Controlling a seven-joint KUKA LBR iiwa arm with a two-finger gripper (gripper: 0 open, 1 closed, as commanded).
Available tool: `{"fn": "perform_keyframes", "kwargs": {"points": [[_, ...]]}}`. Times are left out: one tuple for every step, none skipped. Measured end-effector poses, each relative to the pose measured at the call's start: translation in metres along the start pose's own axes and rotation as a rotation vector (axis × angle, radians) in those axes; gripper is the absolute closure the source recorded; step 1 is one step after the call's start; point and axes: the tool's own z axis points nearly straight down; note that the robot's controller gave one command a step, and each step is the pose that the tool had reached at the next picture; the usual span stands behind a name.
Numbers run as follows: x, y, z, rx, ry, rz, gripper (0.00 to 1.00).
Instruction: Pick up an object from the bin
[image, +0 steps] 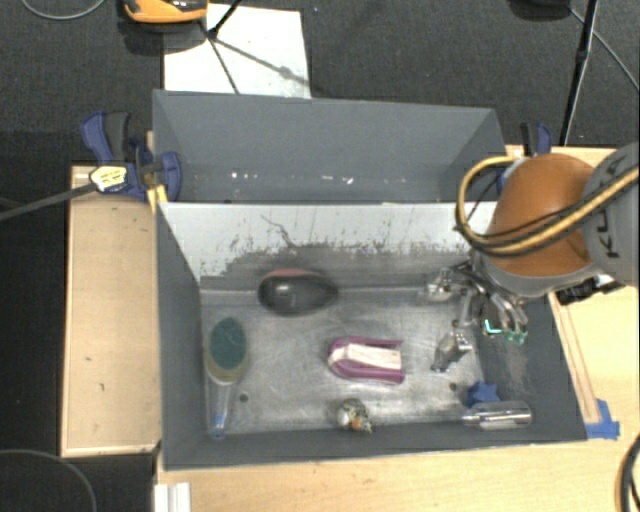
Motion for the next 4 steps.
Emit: {"fn": "perform_keyframes", "kwargs": {"points": [[-0.014,0.066,0.066,0.002,-0.011,-0.19,0.0],[0.008,0.129,0.061,-0.002,-0.007,-0.203,0.0],[-0.011,0.179,0.054,0.0,-0.006,-0.294,0.0],[-0.011,0.251,0.059,0.0,-0.003,-0.383,0.0]]}}
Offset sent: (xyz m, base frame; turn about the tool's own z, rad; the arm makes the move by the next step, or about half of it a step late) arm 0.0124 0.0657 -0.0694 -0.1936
